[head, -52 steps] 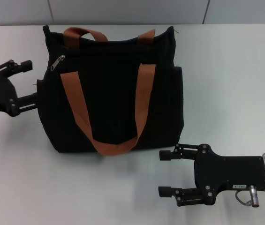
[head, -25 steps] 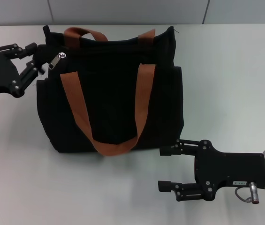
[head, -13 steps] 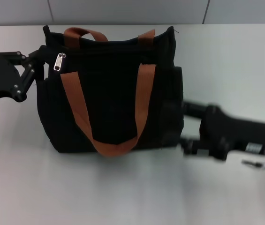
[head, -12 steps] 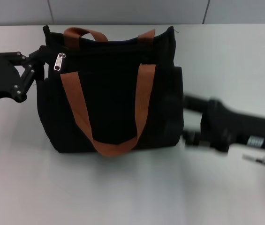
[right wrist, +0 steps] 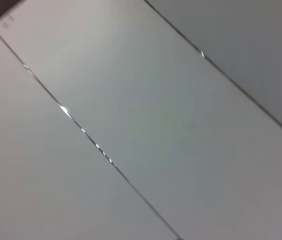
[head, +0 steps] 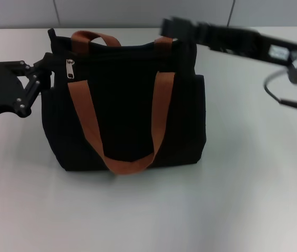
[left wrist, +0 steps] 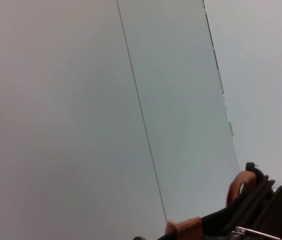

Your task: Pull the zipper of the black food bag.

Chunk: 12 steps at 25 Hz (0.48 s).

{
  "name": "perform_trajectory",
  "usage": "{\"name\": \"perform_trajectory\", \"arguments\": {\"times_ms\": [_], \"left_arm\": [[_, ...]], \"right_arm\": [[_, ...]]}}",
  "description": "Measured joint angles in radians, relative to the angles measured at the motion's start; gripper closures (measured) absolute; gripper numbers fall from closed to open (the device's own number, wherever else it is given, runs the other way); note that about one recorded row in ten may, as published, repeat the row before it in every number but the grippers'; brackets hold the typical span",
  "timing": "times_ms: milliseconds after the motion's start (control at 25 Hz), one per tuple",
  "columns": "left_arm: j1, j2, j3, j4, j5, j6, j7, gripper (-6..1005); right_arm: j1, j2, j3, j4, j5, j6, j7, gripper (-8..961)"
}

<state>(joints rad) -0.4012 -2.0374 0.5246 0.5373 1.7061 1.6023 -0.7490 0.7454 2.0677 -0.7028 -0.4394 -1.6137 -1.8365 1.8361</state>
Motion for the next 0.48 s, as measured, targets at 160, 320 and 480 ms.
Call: {"name": "perform_trajectory", "arguments": {"times_ms": [160, 320, 480], "left_arm": [[0.001, -0.003, 0.000, 0.003, -0.007, 0.013, 0.000, 972], [0.001, -0.003, 0.000, 0.003, -0.011, 0.015, 0.001, 972], [0.001, -0.004, 0.000, 0.003, -0.012, 0.016, 0.002, 972]], "right_arm": [[0.081, -0.010, -0.074, -0.046, -0.015, 0.092, 0.167, 177], [0.150, -0.016, -0.155, -0.080, -0.061, 0.194, 0.289, 178], [0.215, -0.017, -0.182, -0.087, -0.151, 0.267, 0.379, 179]]}}
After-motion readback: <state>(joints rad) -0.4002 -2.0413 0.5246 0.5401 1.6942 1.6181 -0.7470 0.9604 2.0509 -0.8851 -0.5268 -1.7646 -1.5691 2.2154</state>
